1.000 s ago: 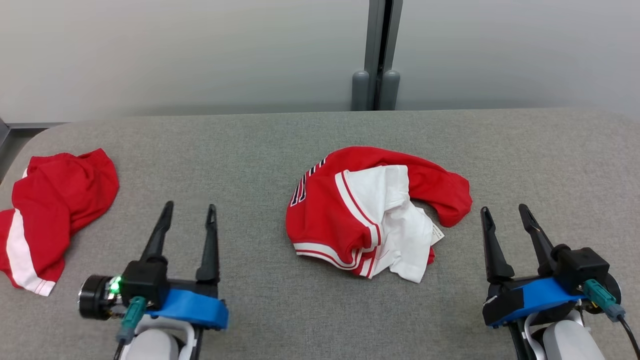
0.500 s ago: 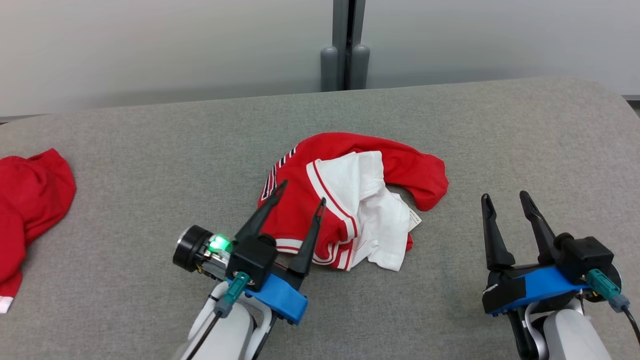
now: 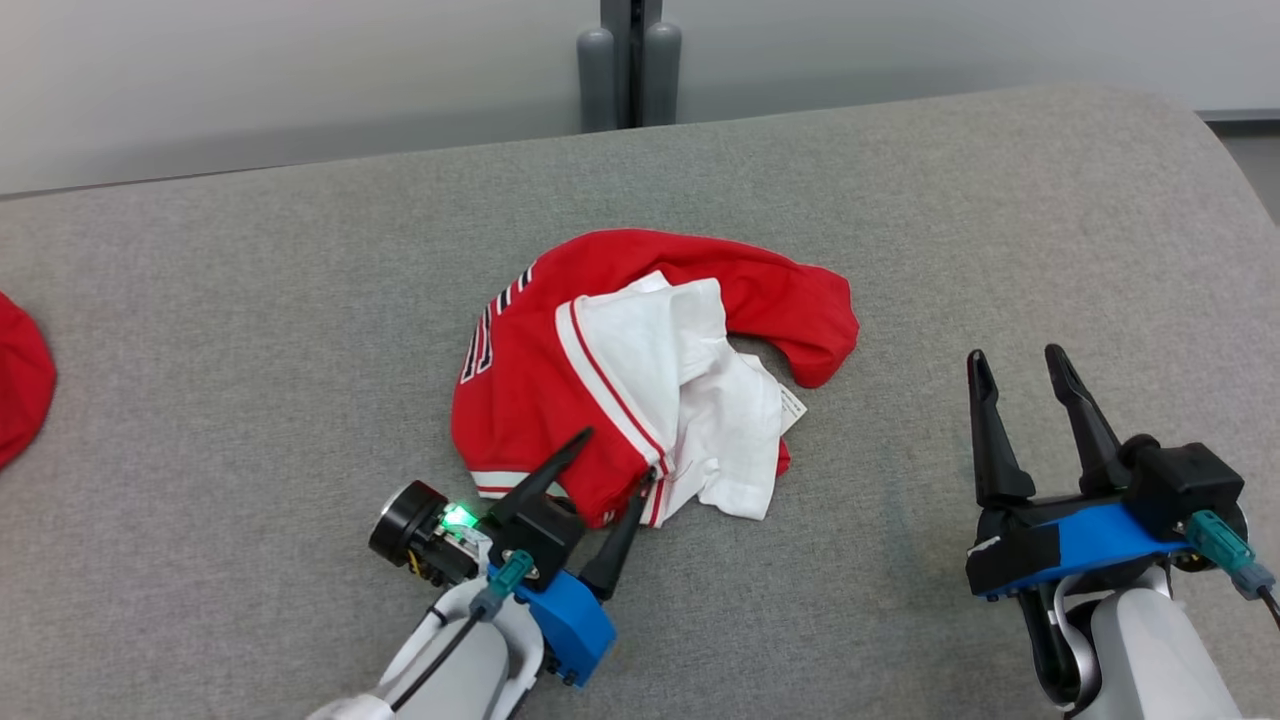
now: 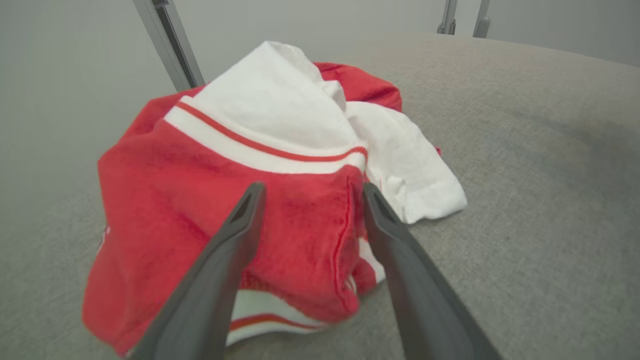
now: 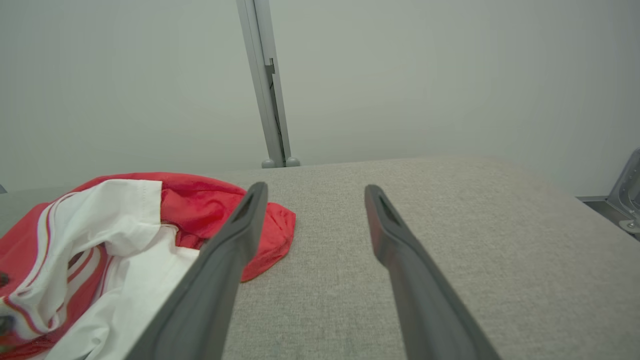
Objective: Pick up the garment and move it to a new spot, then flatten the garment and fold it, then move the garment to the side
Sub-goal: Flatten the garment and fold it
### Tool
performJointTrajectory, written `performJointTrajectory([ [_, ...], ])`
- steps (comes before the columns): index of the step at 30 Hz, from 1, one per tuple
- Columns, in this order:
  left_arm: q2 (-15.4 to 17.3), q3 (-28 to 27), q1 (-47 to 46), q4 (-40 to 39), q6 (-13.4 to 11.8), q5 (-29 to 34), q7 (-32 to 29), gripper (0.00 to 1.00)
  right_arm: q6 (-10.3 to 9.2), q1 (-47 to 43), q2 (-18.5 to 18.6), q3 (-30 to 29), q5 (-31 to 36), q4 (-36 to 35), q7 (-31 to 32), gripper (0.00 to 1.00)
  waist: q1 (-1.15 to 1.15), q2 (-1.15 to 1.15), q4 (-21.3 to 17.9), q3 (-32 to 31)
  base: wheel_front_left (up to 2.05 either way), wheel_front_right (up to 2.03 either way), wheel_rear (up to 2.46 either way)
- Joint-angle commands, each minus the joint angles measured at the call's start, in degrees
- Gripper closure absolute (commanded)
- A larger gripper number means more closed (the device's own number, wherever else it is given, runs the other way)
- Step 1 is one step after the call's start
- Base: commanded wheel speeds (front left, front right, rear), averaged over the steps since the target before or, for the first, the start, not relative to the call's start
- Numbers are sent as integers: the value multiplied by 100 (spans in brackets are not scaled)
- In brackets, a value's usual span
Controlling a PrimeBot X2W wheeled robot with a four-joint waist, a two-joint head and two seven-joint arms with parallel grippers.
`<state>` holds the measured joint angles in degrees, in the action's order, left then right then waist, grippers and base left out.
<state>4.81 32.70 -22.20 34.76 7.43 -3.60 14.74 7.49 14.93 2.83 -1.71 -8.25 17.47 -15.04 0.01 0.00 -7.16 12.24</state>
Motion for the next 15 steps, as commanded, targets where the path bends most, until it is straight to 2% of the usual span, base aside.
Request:
performJointTrajectory([
  [1, 21, -18, -139, 115, 3, -68, 20, 0, 1, 39, 11, 0, -35, -16, -22, 0, -1, 0, -26, 25, 0, 0, 0],
  [3, 21, -37, -232, 283, 3, -98, 29, 0, 1, 67, 11, -7, -33, -22, -22, 0, -1, 0, -52, 44, 0, 0, 0],
  [4, 21, -53, -278, 352, 3, -130, 36, 4, 1, 76, 11, -12, -32, -23, -22, 0, -1, 0, -61, 47, 0, 0, 0],
  [5, 21, -67, -309, 434, 3, -146, 39, 56, 1, 83, 11, -18, -27, -20, -22, 0, -1, 0, -70, 45, 0, 0, 0],
  [7, 22, -81, -372, 577, 3, -175, 43, 100, 1, 87, 11, -14, -22, -1, -22, 0, -1, 0, -91, 19, 0, 0, 0],
  [12, 81, -244, -538, 647, -66, -297, 50, 100, 1, 51, 11, -17, -20, -16, -22, 0, -1, 0, -100, -57, 0, 0, 0],
  [15, 285, -535, -692, 440, -186, -382, 52, 100, 1, 19, 11, -42, 4, -57, -22, 0, -1, 0, -69, -77, 0, 0, 0],
])
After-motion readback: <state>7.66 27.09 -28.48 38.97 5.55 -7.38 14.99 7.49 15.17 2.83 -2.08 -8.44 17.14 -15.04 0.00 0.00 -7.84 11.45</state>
